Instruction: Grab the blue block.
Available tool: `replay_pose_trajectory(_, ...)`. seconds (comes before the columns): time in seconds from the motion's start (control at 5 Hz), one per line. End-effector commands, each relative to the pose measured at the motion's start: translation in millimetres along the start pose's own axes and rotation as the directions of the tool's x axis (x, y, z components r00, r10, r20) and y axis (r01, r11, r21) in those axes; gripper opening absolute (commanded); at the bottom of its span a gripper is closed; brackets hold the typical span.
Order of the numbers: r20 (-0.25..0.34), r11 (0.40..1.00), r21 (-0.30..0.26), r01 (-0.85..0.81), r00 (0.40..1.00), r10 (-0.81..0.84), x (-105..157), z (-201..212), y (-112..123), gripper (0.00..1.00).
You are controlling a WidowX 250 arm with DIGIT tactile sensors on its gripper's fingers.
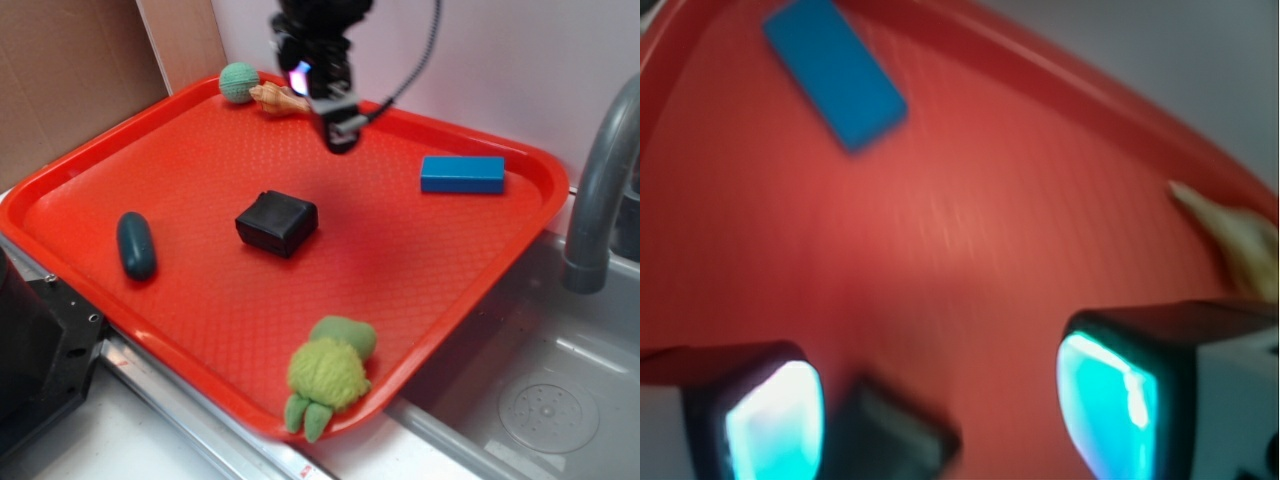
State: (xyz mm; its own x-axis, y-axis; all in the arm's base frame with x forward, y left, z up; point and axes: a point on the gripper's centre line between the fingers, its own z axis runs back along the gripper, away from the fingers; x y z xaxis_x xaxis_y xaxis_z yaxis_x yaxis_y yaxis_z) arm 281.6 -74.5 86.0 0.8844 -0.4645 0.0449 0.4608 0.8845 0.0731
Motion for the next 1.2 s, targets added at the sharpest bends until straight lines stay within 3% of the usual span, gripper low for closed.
replay_pose_trajectory(0.0,0.18,0.992,0.052,0.118,0.976,-0.126,56,-17,-6,1.0)
replay_pose_trajectory(0.4,0.224,0.971,0.014,0.24,0.945,-0.237,86,-34,-14,1.0)
replay_pose_trajectory(0.6,0.203,0.961,-0.021,0.274,0.943,-0.264,90,-40,-22,1.0)
replay_pose_trajectory(0.8,0.168,0.96,-0.086,0.267,0.954,-0.25,84,-51,-24,0.0)
replay_pose_trajectory(1.0,0.175,0.968,-0.085,0.234,0.96,-0.217,69,-31,-20,0.0)
